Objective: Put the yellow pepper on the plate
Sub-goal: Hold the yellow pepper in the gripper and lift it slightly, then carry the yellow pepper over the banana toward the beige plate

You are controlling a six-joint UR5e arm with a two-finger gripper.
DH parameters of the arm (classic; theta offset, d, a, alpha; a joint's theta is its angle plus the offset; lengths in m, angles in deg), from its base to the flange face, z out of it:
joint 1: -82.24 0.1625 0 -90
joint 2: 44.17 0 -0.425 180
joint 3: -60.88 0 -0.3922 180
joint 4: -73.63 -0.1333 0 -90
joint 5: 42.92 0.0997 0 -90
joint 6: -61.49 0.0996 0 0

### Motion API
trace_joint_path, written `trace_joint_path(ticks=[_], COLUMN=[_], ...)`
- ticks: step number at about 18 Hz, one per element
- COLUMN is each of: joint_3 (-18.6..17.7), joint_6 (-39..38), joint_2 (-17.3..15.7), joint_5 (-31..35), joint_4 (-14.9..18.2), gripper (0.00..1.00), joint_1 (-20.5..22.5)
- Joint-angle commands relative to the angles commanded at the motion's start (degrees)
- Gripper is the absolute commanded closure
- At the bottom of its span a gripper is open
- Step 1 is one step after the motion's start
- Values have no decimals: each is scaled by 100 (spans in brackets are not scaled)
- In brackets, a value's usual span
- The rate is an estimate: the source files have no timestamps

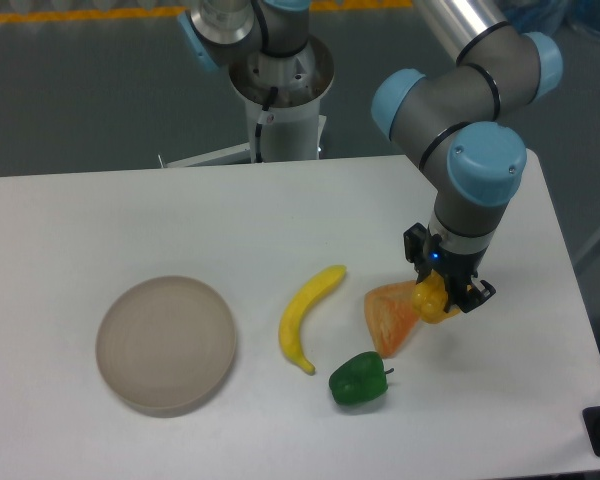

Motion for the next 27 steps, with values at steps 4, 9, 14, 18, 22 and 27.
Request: trace_joint_path(ticks=[4, 9, 14, 18, 22, 27], joint_3=[70, 61, -193, -246, -343, -343], joint_6=[-79, -167, -921, -1844, -2135, -2347], joint_2=[26, -9, -185, -80, 96, 412], joint_5=[-17, 17, -70, -70, -88, -88], joint_4=[0, -17, -44, -219, -308, -325], gripper=[67, 68, 68, 68, 66, 55], joint_1=[-18, -307, -1194, -2054, -2530, -2873])
